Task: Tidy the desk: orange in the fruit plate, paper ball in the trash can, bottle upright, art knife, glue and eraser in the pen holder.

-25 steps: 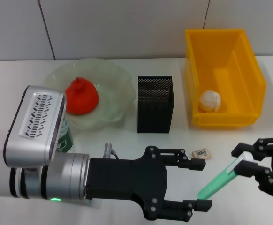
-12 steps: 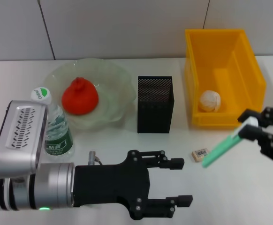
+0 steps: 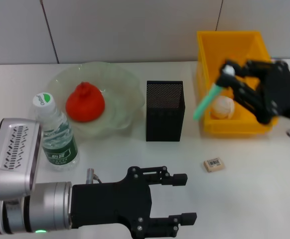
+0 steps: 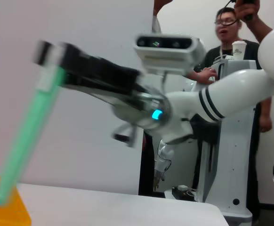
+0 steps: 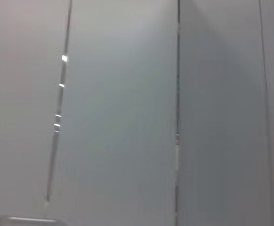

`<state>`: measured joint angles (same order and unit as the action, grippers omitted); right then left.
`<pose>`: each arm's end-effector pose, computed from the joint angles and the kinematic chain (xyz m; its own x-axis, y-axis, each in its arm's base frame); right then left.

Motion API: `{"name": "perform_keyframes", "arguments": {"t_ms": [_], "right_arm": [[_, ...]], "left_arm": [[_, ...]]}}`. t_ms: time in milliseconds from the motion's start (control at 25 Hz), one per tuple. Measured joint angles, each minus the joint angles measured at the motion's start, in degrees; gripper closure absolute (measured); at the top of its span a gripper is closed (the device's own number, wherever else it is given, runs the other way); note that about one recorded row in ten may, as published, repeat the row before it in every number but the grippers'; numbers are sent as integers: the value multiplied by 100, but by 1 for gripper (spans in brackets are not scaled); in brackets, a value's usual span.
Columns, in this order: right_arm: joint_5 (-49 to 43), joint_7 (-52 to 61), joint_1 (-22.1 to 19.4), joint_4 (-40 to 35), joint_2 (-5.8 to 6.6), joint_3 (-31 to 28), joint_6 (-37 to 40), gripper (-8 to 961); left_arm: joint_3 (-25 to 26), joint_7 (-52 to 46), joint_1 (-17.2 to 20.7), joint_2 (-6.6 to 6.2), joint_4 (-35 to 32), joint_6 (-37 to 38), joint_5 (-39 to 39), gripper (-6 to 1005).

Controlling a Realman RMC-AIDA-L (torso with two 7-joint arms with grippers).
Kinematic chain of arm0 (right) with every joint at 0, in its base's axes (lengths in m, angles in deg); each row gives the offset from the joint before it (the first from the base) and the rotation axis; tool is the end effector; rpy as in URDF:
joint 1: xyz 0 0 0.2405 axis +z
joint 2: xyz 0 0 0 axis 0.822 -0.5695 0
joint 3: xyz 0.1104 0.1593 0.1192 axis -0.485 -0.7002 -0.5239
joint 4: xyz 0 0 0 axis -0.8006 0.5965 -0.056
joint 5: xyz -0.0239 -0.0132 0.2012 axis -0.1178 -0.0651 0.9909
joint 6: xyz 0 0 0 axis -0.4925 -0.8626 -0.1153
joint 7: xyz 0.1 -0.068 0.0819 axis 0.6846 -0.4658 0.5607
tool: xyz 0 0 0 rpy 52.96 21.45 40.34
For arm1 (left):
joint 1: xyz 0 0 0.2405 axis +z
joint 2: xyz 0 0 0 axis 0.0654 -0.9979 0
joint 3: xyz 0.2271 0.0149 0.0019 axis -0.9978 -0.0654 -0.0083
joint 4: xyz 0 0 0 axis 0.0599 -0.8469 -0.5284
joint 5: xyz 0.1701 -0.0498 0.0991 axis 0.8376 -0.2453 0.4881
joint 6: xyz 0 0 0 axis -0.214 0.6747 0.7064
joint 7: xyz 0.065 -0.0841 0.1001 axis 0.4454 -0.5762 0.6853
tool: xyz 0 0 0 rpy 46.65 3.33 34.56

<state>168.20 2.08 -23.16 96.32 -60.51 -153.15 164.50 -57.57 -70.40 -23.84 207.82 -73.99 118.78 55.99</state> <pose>0.1913 0.3075 0.0516 0.5760 0.1382 -0.8057 -0.2197 -0.9232 -0.3155 -0.1810 0.2459 -0.0529 0.7641 0.0821 0.6399 0.0992 -0.9950 0.0092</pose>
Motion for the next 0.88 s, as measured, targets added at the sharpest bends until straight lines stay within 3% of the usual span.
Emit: {"name": "perform_keyframes", "arguments": {"t_ms": [80,480,760,880], "right_arm": [[287,23,258,-173,0,87,-630,761],[475,443,883,-388,6,298,-1994,761],[562,934,1026,-413,9,564,-2538,760],[837,1055,1060,-432,9,1004,-2803,761]], "left_arm": [[0,1,60,0,8,1,1,320],[138,59,122,1,86,4,1,318],[227,75,129,5,123,-4,1,317],[228,134,112,11,163,-10,1,317]]}}
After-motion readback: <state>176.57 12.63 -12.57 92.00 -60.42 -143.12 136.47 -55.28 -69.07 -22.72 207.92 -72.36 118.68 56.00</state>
